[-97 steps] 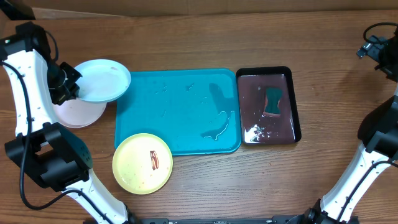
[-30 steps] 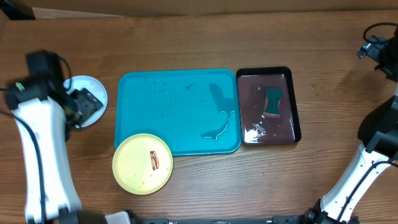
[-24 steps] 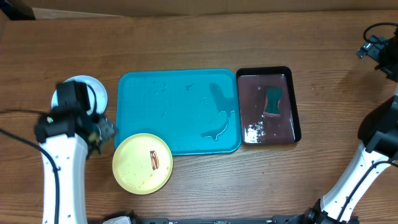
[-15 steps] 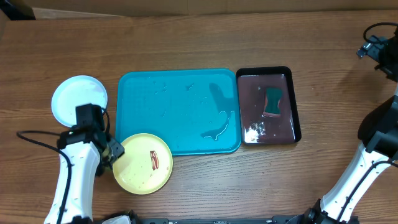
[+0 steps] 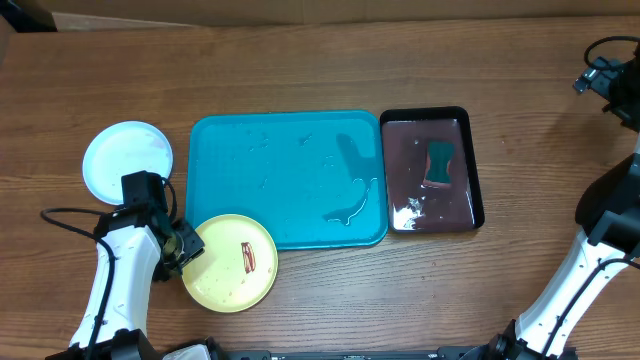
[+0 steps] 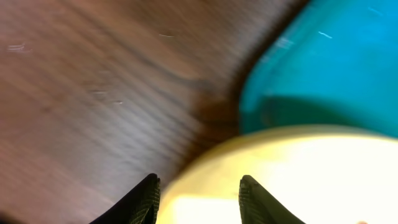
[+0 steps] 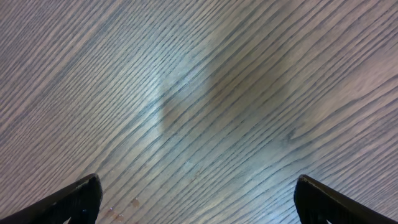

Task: Clean dirty plates on tray and stack at the side
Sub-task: 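Move the left gripper down to the yellow plate's left rim and grasp, then drag the yellow plate rightward onto the teal tray center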

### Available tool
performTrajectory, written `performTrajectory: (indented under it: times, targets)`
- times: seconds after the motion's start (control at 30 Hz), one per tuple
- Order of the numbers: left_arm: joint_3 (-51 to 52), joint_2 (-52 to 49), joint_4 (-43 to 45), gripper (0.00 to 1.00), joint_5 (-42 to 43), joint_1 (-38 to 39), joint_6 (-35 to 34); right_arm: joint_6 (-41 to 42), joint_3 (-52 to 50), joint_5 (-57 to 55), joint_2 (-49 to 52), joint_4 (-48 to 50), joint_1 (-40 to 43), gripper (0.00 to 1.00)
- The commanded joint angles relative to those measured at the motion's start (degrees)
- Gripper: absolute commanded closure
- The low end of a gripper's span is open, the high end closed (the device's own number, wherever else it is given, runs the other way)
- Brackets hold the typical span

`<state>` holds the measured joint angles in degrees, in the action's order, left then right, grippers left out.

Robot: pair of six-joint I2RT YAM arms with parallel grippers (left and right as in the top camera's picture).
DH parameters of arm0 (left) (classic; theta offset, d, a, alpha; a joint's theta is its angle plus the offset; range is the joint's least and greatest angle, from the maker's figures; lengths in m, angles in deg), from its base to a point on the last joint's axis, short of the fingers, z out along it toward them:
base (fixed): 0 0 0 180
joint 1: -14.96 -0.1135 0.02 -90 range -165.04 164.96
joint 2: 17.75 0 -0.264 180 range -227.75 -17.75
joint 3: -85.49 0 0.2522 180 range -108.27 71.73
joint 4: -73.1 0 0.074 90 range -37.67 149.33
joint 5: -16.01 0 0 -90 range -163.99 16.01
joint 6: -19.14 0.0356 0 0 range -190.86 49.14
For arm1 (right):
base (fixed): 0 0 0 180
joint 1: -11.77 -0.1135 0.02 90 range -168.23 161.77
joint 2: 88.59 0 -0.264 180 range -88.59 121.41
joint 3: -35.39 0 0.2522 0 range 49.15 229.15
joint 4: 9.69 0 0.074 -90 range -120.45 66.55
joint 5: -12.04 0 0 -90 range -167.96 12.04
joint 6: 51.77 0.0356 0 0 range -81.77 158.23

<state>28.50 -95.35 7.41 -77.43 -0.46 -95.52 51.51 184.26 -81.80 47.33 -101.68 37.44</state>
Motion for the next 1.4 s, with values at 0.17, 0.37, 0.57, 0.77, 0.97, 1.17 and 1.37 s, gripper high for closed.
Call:
performTrajectory:
  times: [0.17,0.37,0.57,0.77,0.97,1.17,1.37]
  targets:
    - [0.3,-0.3,0.0,0.53,6.8,-0.4,8.1,0.1,1.0,-0.4,-1.5,0.2,-0.2,0.00]
    - [0.3,-0.3,1.7,0.52,2.4,-0.4,4.9,0.1,1.0,-0.4,-1.5,0.2,-0.2,0.00]
    - [0.3,-0.3,4.1,0.56,1.0,-0.4,9.1,0.1,1.0,-0.4,-1.5,0.2,-0.2,0.00]
    - [0.5,-0.3,5.2,0.61,-0.1,-0.4,9.5,0.1,1.0,-0.4,-1.5,0.2,-0.2,0.00]
    - [2.3,-0.3,6.3,0.67,-0.2,-0.4,9.9,0.1,1.0,-0.4,-1.5,0.2,-0.2,0.00]
    - [3.8,-0.4,8.3,0.71,-0.2,-0.4,9.9,0.1,1.0,-0.4,-1.5,0.2,-0.2,0.00]
    - [4.8,-0.4,8.8,0.70,0.1,-0.4,9.2,0.1,1.0,-0.4,-1.5,0.2,-0.2,0.00]
